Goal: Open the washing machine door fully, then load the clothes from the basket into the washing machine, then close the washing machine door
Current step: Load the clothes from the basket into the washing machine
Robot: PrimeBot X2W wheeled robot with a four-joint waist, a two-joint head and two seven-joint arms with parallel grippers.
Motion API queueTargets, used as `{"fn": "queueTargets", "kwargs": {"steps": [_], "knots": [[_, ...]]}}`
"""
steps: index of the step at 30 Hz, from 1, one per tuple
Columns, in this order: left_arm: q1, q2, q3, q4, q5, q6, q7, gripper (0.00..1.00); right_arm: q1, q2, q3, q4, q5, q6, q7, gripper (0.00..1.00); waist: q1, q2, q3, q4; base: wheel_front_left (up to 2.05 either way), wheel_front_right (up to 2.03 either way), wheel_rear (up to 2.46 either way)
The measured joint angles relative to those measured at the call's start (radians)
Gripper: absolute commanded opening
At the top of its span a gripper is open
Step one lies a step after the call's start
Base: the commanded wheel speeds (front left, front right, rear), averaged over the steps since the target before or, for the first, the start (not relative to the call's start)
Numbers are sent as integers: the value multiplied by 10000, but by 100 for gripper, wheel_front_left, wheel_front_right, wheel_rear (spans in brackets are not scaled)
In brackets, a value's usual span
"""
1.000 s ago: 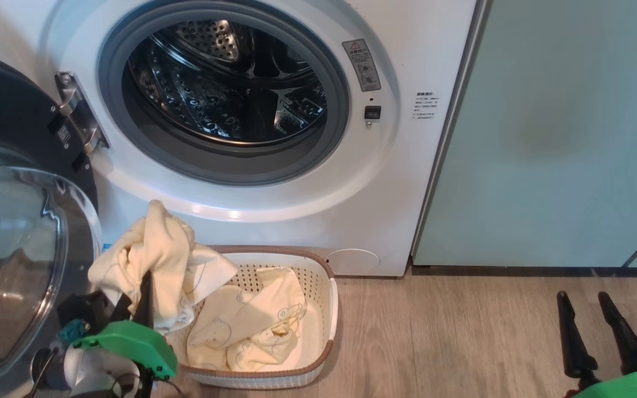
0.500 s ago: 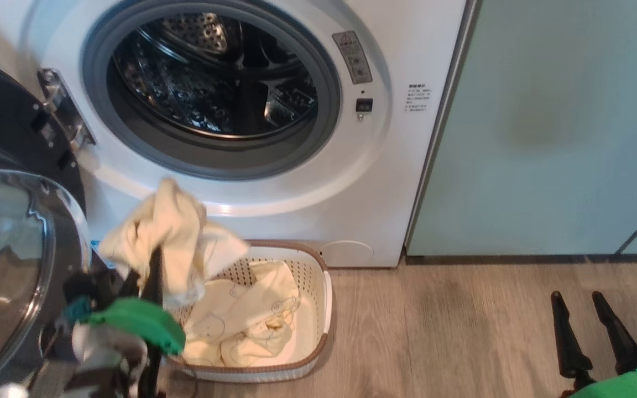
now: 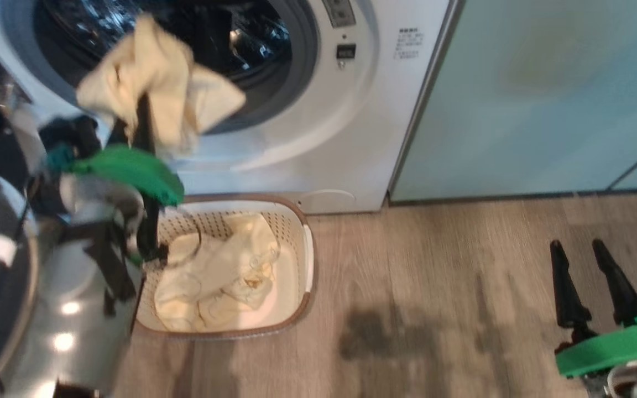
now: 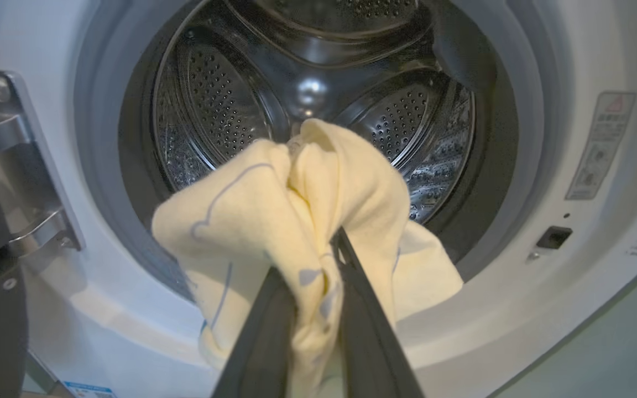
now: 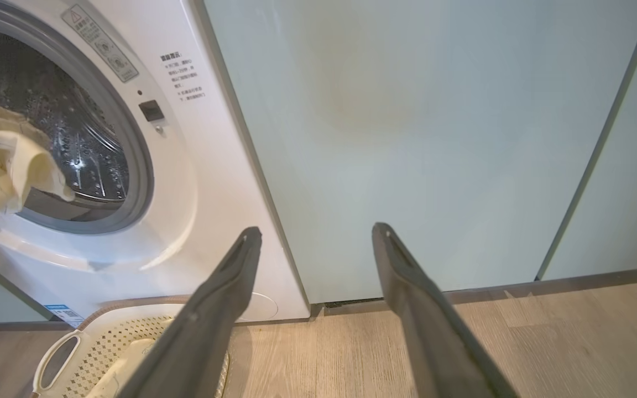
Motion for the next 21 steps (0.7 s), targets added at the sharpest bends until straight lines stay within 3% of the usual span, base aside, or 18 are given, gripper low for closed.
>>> {"fn": "queueTargets", "kwargs": {"steps": [12,21], "knots": [[-3728,274,12,2374,244,336,-222,0,-1223,79,293,-88,173,0,0,100,0,0,1789,-791,0,0,0],[-6159,652,48,3916,336,332,-460,0,-2013,263,537,-174,265,0,-2,100,0,0,3192,-1332,0,0,0]]}}
